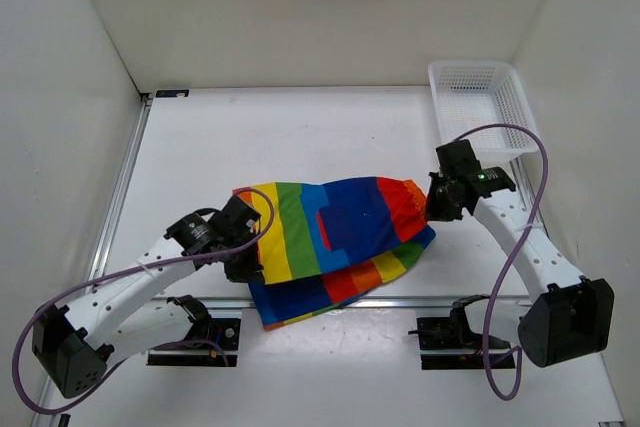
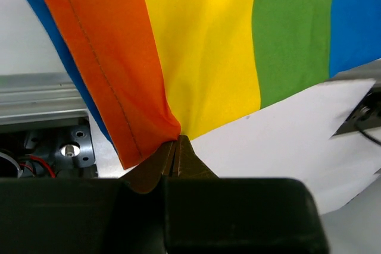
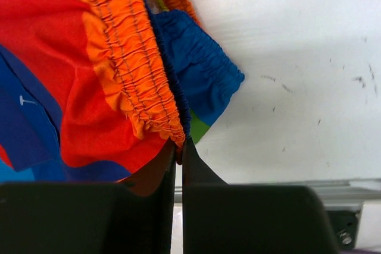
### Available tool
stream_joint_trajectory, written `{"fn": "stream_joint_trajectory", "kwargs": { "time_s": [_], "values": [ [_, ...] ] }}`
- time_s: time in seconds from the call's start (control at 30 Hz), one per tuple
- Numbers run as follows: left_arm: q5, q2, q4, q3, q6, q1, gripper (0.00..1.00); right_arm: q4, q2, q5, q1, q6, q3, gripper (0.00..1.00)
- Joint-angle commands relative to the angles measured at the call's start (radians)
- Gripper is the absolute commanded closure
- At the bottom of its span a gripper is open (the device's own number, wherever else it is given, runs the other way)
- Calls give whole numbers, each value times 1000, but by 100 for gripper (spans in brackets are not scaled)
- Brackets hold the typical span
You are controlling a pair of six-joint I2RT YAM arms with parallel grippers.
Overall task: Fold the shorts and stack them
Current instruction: Fold the shorts
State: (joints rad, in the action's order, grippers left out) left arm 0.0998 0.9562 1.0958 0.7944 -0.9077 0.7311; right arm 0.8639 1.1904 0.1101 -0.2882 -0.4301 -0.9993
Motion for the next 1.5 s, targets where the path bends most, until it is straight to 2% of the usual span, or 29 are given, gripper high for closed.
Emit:
{"fn": "stream_joint_trajectory", "kwargs": {
  "time_s": [0.0,0.03,0.07,0.1,0.13,0.17,0.2,0.3,0.4,0.5,0.53,0.57,0.73,0.87,0.97,1.07,1.1,1.2,1.27,1.37,1.4,1.43,1.47],
  "values": [
    [57,10,-2,-44,-20,49,90,58,-15,33,12,-100,17,100],
    [113,10,-22,-53,-1,62,88,69,-15,33,21,-125,28,95],
    [151,21,-40,-54,18,62,71,69,-6,48,21,-159,51,77],
    [179,41,-51,-63,36,76,48,60,-6,39,21,-159,62,52],
    [179,53,-41,-43,61,76,18,60,-6,39,21,-171,71,19],
    [148,62,-24,-18,61,76,3,35,-6,27,21,-189,82,12],
    [108,82,-5,53,70,76,0,26,-6,26,21,-190,82,5],
    [-98,143,38,182,61,38,0,-29,8,26,21,-232,96,4],
    [-152,202,-14,197,38,-27,0,-91,43,-45,41,-243,120,4],
    [-132,298,-135,142,38,-152,1,-138,80,-104,50,-263,163,1],
    [-89,358,-161,109,38,-224,0,-149,80,-130,50,-263,177,0],
    [-68,387,-187,95,52,-251,0,-149,80,-130,63,-272,188,0],
    [-40,515,-296,72,52,-324,0,-235,104,-141,93,-272,275,0],
    [-31,669,-318,156,52,-354,3,-319,117,-119,93,-323,333,6],
    [-58,764,-318,212,61,-366,4,-394,118,-144,93,-343,355,17],
    [-49,846,-318,302,84,-389,6,-454,181,-185,93,-367,355,36],
    [-49,896,-318,356,105,-404,6,-466,213,-185,93,-377,355,54],
    [-49,999,-318,487,144,-446,7,-515,262,-226,75,-435,331,78],
    [-60,1044,-307,567,165,-470,8,-554,297,-227,64,-491,294,81],
    [-115,1092,-209,762,210,-499,6,-542,334,-178,43,-513,223,81],
    [-138,1092,-183,804,220,-509,5,-514,334,-156,28,-524,179,77],
    [-191,1061,-136,869,230,-509,2,-500,334,-136,12,-524,159,58],
    [-215,1040,-119,891,242,-518,1,-485,334,-113,12,-524,143,44]
  ]
}}
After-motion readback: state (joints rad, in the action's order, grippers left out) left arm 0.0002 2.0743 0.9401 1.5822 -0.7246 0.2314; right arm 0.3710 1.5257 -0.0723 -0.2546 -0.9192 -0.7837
